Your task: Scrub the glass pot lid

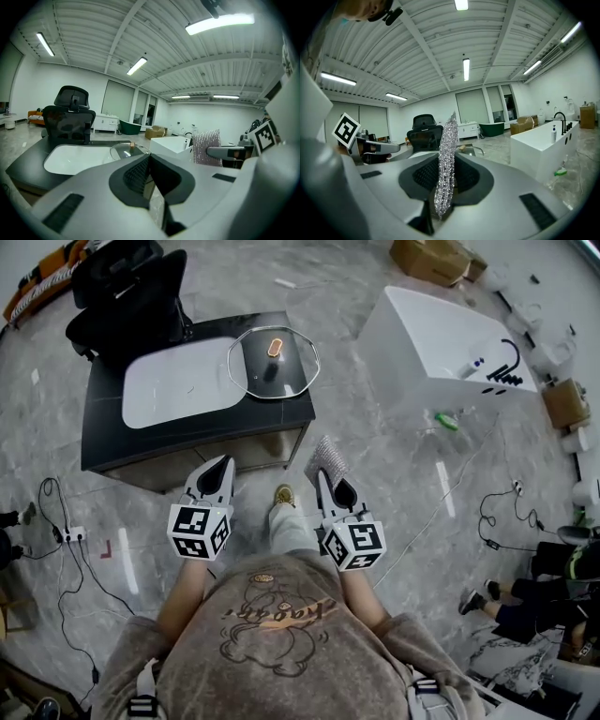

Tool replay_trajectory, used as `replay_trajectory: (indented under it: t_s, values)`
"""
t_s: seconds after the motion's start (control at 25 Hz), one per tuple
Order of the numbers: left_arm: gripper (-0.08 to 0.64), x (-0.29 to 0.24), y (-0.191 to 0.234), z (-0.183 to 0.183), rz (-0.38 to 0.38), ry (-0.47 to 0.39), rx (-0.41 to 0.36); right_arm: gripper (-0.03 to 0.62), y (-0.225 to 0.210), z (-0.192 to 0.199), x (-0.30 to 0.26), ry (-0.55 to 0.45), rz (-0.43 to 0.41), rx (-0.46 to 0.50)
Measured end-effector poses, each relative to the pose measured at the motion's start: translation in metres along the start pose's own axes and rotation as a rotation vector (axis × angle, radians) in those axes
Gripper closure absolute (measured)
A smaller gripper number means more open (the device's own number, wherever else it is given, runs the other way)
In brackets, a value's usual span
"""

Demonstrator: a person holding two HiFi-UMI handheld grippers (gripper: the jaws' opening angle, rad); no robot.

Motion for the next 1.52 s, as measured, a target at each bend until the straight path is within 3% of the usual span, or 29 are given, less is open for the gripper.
replay_trajectory:
  t_s: [0.48, 0.84, 1.08, 1.12, 1.2, 1.24, 1.52]
  values:
    - [0.541, -0.155, 0.053, -0.078, -0.105, -0.001, 0.006, 0.511, -0.098, -0.089, -0.143, 0.049, -0.090, 0.014]
    - [0.541, -0.197, 0.089, -0.093, -0.144, 0.012, 0.007, 0.511, -0.112, -0.099, -0.209, 0.079, -0.131, 0.002]
    - [0.538, -0.230, 0.108, -0.102, -0.092, 0.016, -0.004, 0.510, -0.119, -0.104, -0.244, 0.080, -0.106, -0.009]
    - [0.499, -0.235, 0.110, -0.103, -0.079, 0.021, 0.001, 0.511, -0.119, -0.105, -0.248, 0.081, -0.104, -0.009]
    - [0.338, -0.248, 0.113, -0.104, -0.059, 0.041, 0.005, 0.511, -0.121, -0.107, -0.257, 0.080, -0.100, -0.007]
    - [0.311, -0.254, 0.114, -0.103, -0.052, 0.055, 0.000, 0.511, -0.122, -0.108, -0.260, 0.078, -0.097, -0.006]
    - [0.305, -0.307, 0.119, -0.078, 0.029, 0.171, -0.028, 0.511, -0.136, -0.109, -0.270, 0.073, -0.042, -0.030]
Point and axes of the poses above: the fingertips, and each gripper's own axes: x backward along the fingers, y to its left, z out of its underside, the point moved 1 cm from there along x, backward along the fingers, and after that the axes turned 8 degrees about -x, right-handed, at the moved point
